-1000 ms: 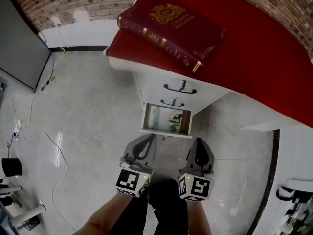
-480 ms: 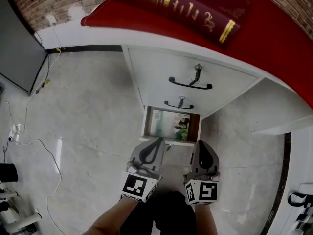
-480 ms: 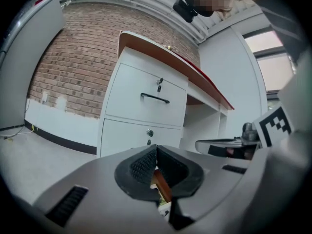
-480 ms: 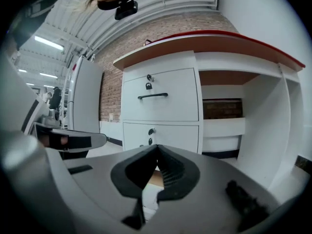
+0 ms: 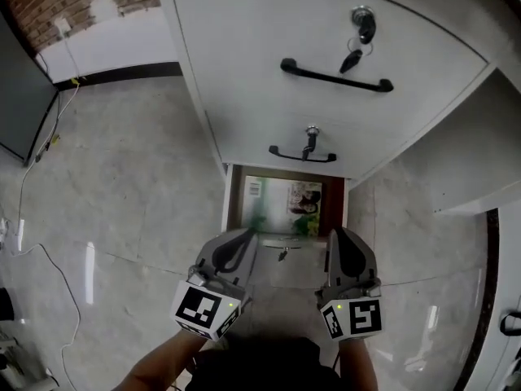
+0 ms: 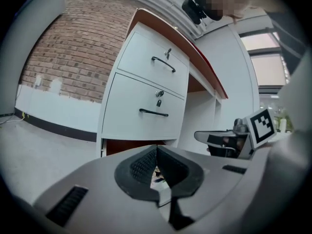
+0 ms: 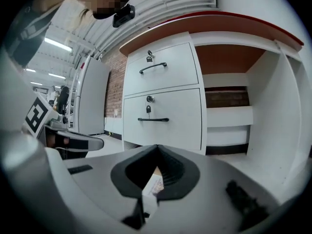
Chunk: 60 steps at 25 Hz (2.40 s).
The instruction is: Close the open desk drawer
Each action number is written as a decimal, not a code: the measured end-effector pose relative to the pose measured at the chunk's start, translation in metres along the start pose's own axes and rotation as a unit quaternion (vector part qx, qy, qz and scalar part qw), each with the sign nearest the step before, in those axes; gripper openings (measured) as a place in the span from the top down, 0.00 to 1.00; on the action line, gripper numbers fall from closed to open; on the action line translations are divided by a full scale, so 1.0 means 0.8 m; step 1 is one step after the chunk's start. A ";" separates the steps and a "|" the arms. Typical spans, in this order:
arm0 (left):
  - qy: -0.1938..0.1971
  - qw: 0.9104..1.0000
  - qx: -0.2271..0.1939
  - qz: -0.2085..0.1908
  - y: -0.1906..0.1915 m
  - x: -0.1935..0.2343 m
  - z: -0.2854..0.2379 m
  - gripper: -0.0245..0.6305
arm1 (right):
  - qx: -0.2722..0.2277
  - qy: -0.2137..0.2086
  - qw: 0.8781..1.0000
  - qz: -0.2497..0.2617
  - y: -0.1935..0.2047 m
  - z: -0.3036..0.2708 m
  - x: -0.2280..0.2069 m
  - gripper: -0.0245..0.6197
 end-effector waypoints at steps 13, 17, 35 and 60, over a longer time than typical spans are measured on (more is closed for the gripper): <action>0.039 0.999 0.003 -0.025 0.055 0.003 0.001 0.95 | -0.006 0.011 0.999 -0.031 0.054 0.005 0.011 0.95; 0.045 0.999 0.012 -0.022 0.081 0.002 0.009 0.95 | -0.006 0.027 0.999 -0.024 0.067 0.017 0.017 0.95; -0.017 1.000 -0.003 0.001 0.136 0.044 0.027 0.95 | 0.042 0.042 0.997 -0.039 0.128 0.032 0.064 0.95; -0.052 0.998 -0.030 0.013 0.121 0.055 0.003 0.95 | 0.037 0.084 0.994 -0.060 0.142 0.011 0.053 0.95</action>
Point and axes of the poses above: the fingertips, and each gripper's own axes: z backward along the fingers, x to its left, y out of its underside, the point moved 3 cm from there along z, backward along the fingers, and after that the axes turned 15 degrees about z, right-handed, at the moved point
